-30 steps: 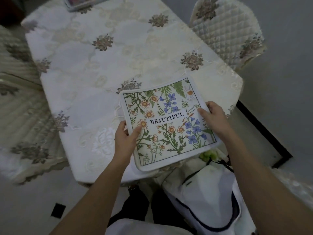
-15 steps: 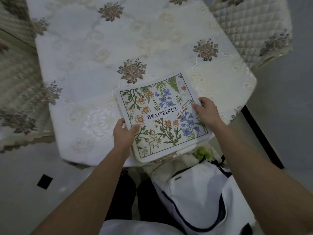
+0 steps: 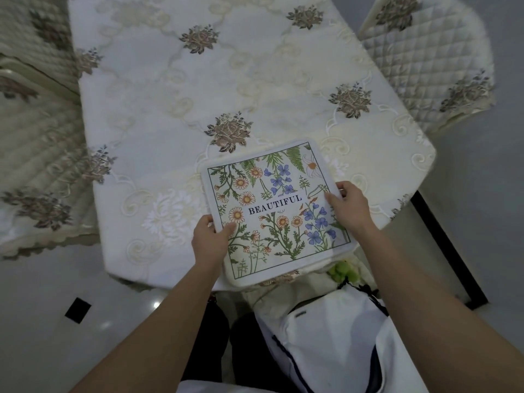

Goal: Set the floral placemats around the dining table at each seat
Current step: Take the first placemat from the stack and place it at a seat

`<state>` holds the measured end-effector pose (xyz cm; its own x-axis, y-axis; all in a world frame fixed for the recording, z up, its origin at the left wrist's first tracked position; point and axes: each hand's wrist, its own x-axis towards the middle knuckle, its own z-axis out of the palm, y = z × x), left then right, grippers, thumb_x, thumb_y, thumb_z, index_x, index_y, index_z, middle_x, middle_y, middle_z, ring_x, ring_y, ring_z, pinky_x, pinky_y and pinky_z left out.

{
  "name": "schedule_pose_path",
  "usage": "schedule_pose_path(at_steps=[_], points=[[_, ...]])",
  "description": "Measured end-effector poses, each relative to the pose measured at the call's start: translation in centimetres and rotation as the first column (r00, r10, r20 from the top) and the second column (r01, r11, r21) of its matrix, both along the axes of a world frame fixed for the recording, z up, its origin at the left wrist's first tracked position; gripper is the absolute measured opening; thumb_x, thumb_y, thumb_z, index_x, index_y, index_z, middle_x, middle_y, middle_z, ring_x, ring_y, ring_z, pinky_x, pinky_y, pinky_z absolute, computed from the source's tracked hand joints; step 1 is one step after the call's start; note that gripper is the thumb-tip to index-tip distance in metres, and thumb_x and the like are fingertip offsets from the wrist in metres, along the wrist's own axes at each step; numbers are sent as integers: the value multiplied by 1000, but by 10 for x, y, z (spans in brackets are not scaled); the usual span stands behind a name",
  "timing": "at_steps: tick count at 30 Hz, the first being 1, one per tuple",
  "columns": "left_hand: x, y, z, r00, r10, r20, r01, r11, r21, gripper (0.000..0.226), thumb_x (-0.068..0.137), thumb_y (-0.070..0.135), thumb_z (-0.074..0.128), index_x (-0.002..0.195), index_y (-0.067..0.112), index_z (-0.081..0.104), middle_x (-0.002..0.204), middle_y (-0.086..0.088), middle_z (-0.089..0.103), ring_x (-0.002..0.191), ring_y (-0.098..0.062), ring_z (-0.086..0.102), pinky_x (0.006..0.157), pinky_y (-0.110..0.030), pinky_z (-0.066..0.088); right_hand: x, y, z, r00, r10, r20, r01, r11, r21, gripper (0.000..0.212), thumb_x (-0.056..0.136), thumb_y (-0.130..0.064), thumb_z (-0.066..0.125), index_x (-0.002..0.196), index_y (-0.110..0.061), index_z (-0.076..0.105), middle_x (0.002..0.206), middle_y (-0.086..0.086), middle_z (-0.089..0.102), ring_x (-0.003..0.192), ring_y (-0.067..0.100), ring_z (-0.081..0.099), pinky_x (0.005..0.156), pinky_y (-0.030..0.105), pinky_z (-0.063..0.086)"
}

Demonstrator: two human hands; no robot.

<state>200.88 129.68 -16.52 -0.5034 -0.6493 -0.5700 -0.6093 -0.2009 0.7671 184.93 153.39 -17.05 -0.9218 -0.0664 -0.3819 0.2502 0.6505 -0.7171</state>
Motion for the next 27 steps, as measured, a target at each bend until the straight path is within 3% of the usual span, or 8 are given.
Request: schedule_pose_path(at_steps=[4, 6, 10, 12, 14, 18, 21, 27], points=[[0, -4, 7, 994, -52, 91, 64, 990, -129, 36, 82, 24, 79, 108, 20, 54, 108, -4, 71, 92, -22, 68, 81, -39, 56, -1, 1, -1, 1000, -11, -25, 12, 999, 33, 29, 95, -22, 65, 120, -11, 60, 111, 8, 70, 93, 23, 64, 83, 33, 49], [1, -5, 9, 975, -140, 173, 189, 931, -311, 52, 82, 25, 77, 124, 17, 47, 114, -3, 62, 100, -23, 63, 79, -36, 51, -1, 2, -2, 987, 19, -161, 3, 991, 135, 29, 95, -21, 63, 121, -9, 60, 109, 10, 67, 93, 25, 62, 81, 35, 49], [-6, 2, -6, 867, -408, 284, 471, 491, -733, 59, 88, 28, 67, 140, 15, 43, 148, -10, 40, 131, -28, 44, 101, -47, 44, 5, -12, -21, 738, 342, -581, -134, 919, 371, 28, 96, -16, 55, 118, -1, 63, 113, 18, 64, 102, 37, 58, 85, 47, 51], [-20, 11, -19, 750, -579, 320, 572, 325, -753, 58, 93, 35, 56, 146, 19, 39, 161, -5, 28, 147, -25, 28, 114, -48, 30, 12, -33, -33, 648, 525, -552, -321, 845, 427, 38, 98, -21, 55, 132, -4, 58, 134, 17, 59, 125, 35, 53, 103, 49, 47], [-35, 22, -33, 625, -684, 376, 672, 227, -704, 61, 99, 47, 39, 155, 25, 25, 167, 0, 14, 154, -19, 9, 123, -48, 16, 21, -51, -44, 556, 722, -412, -496, 686, 533, 54, 104, -35, 44, 150, -9, 41, 157, 12, 39, 148, 30, 32, 120, 47, 30], [-44, 27, -53, 543, -678, 495, 730, 92, -677, 65, 101, 58, 17, 159, 30, 8, 168, 4, 1, 154, -15, -5, 124, -49, 8, 19, -54, -52, 490, 830, -265, -551, 531, 644, 70, 105, -53, 21, 160, -11, 12, 168, 6, 7, 155, 19, 2, 126, 40, 9], [-37, 17, -58, 601, -619, 506, 696, 93, -712, 69, 101, 56, 24, 159, 21, 8, 168, -1, 2, 154, -16, -4, 125, -47, 6, 10, -44, -52, 452, 858, -243, -567, 487, 664, 75, 104, -58, 22, 160, -9, 8, 169, 7, 3, 155, 18, -2, 126, 39, 6], [-29, 9, -58, 694, -526, 492, 668, 217, -712, 74, 99, 54, 26, 159, 14, 7, 168, -3, 3, 154, -17, -1, 125, -42, 7, -16, -27, -49, 523, 832, -183, -558, 497, 664, 77, 103, -61, 15, 160, -11, -1, 168, 8, -4, 155, 18, -8, 127, 39, 4]])
